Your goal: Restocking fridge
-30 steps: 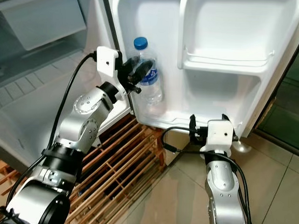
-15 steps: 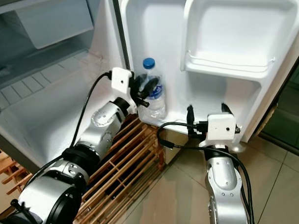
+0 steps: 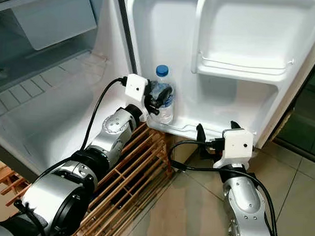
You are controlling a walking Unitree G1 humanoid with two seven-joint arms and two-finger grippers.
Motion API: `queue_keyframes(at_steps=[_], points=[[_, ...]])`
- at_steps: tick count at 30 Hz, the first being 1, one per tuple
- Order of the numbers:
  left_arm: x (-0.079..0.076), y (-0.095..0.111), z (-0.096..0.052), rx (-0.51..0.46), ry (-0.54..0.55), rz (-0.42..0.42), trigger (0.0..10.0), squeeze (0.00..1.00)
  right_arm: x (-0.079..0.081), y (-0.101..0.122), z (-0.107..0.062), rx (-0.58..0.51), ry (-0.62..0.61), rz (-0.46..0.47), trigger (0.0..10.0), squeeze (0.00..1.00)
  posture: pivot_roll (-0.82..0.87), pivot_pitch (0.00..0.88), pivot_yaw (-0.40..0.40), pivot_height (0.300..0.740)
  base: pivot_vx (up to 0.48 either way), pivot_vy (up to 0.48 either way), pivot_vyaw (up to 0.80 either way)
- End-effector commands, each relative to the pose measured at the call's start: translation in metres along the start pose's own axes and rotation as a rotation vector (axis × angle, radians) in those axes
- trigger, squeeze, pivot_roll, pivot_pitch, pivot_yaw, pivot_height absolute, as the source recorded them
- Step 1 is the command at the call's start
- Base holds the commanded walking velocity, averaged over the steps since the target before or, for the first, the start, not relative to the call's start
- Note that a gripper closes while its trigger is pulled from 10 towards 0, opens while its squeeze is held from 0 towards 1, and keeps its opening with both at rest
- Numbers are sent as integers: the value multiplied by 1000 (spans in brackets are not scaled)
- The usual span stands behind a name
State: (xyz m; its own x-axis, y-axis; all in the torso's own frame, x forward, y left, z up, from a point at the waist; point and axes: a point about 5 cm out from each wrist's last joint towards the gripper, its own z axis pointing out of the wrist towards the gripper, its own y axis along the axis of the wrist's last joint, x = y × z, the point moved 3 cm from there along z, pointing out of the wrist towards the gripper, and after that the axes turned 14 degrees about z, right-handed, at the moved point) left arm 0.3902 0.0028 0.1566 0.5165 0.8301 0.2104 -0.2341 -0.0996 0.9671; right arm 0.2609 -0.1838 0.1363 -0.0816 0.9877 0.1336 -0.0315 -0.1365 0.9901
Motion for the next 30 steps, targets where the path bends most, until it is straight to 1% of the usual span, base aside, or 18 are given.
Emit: queue_keyframes(at_steps=[1,3,5,10,14,16,18,19,20,21,22,23,25,26,27,28,29,30], points=[[2,11,7,-27,17,-7,10000,1000,5,3,0,1,20,16,10000,0,-293,0,130,740,0,0,0],[3,12,7,-26,15,6,10000,1000,5,3,0,-1,19,16,10000,0,-293,0,130,740,0,0,0],[9,20,11,-31,28,7,10000,1000,6,4,1,-2,20,18,10000,0,-290,0,127,740,0,0,0],[31,46,19,-102,93,-60,10000,1000,8,4,0,0,30,12,10000,0,-280,0,124,740,0,0,0],[52,60,14,-164,131,-112,10000,1000,8,3,-1,6,31,10,10000,0,-271,0,129,740,0,0,0],[68,65,3,-195,153,-101,10000,1000,8,1,-3,11,28,11,10000,0,-262,0,135,740,0,0,0],[72,66,-2,-201,157,-95,10000,1000,8,1,-3,12,27,12,10000,0,-262,0,135,740,0,0,0],[78,66,-11,-205,154,-76,10000,1000,8,0,-4,14,27,12,10000,0,-253,0,144,740,0,0,0],[81,64,-27,-208,126,-75,10000,1000,7,-1,-6,18,26,8,10000,0,-247,0,146,740,0,0,0],[81,63,-39,-209,100,-74,10000,1000,7,-2,-7,21,26,5,10000,0,-243,0,149,740,0,0,0],[80,63,-56,-215,70,-34,10000,1000,6,-3,-9,24,24,2,10000,0,-232,0,149,740,0,0,0],[81,59,-74,-206,57,-29,10000,0,4,-3,-10,25,18,3,10000,0,-220,0,144,740,0,0,0],[82,52,-99,-181,64,-21,10000,0,3,-4,-12,27,12,7,10000,0,-201,0,135,740,0,0,0],[82,52,-99,-181,64,-21,10000,0,3,-4,-12,27,12,7,10000,0,-201,0,135,740,0,0,0],[84,45,-110,-149,87,-13,10000,0,4,-4,-12,29,15,10,10000,0,-187,0,124,740,0,0,0],[84,45,-110,-149,87,-13,10000,0,4,-4,-12,29,15,10,10000,0,-187,0,124,740,0,0,0],[84,37,-125,-111,117,25,10000,0,8,-7,-11,48,40,14,10000,0,-160,0,100,740,0,0,0],[84,37,-125,-111,117,25,10000,0,8,-7,-11,48,40,14,10000,0,-160,0,100,740,0,0,0]])
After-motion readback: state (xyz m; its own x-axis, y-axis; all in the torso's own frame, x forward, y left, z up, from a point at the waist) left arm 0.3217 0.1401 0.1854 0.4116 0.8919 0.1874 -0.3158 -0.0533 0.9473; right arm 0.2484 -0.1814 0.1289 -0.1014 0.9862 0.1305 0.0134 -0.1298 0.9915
